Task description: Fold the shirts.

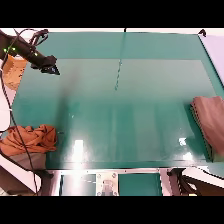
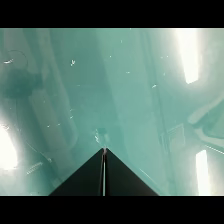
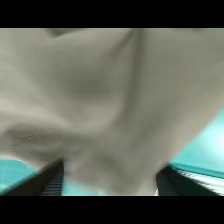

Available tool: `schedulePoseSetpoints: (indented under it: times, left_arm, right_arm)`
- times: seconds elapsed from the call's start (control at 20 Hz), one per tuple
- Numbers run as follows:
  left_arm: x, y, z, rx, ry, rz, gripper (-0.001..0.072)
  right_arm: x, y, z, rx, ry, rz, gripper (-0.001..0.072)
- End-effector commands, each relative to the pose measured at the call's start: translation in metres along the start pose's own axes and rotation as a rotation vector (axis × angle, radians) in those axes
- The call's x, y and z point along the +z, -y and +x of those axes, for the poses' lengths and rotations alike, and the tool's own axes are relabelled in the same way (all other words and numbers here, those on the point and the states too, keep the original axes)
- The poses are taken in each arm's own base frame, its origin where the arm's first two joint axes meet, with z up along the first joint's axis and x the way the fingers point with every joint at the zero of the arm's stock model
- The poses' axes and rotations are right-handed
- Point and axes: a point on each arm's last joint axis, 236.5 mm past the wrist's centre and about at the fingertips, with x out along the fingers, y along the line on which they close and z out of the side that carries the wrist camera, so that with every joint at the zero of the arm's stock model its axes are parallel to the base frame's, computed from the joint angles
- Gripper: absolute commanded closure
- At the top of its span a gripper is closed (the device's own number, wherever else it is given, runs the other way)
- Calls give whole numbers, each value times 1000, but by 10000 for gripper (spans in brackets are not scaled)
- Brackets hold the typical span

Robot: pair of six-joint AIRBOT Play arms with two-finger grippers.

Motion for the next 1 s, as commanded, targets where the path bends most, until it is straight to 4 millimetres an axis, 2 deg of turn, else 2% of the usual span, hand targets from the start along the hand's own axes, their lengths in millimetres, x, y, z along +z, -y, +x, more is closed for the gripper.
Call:
schedulePoseSetpoints:
  times: [0.0, 0.1, 0.15, 0.2, 0.25, 0.35, 0.45, 0.55, 0.65, 0.7, 0.8, 0.95]
  left_arm:
    - [2, 0, 0, -1, 11, 1, 685]
    - [4, 6, -1, -25, 19, 3, 685]
    - [5, 9, -3, -31, 26, 0, 686]
    - [8, 11, -7, -34, 44, -13, 686]
    - [12, 15, -14, -30, 72, -17, 686]
    - [19, 23, -33, -15, 135, -29, 687]
    - [12, 32, -48, -12, 153, -39, 687]
    - [-11, 42, -50, -21, 116, -66, 687]
    - [-42, 52, -43, -32, 63, -91, 687]
    - [-59, 59, -37, -31, 39, -97, 687]
    - [-99, 72, -16, -24, -4, -119, 687]
    - [-156, 90, 19, -34, -50, -144, 687]
  right_arm:
    - [-5, 8, 7, -39, -29, -1, 92]
    - [8, -6, -16, 3, 22, -11, 93]
    - [15, -22, -32, 49, 59, -31, 155]
    - [19, -40, -47, 94, 94, -64, 376]
    - [21, -63, -63, 148, 132, -125, 680]
    - [10, -112, -88, 243, 188, -265, 698]
    - [-21, -157, -100, 312, 216, -425, 699]
    - [-71, -196, -99, 355, 206, -612, 699]
    - [-124, -225, -81, 371, 190, -780, 699]
    - [-152, -233, -67, 366, 167, -852, 699]
    - [-206, -235, -34, 332, 102, -993, 699]
    - [-267, -227, -1, 293, 38, -1148, 699]
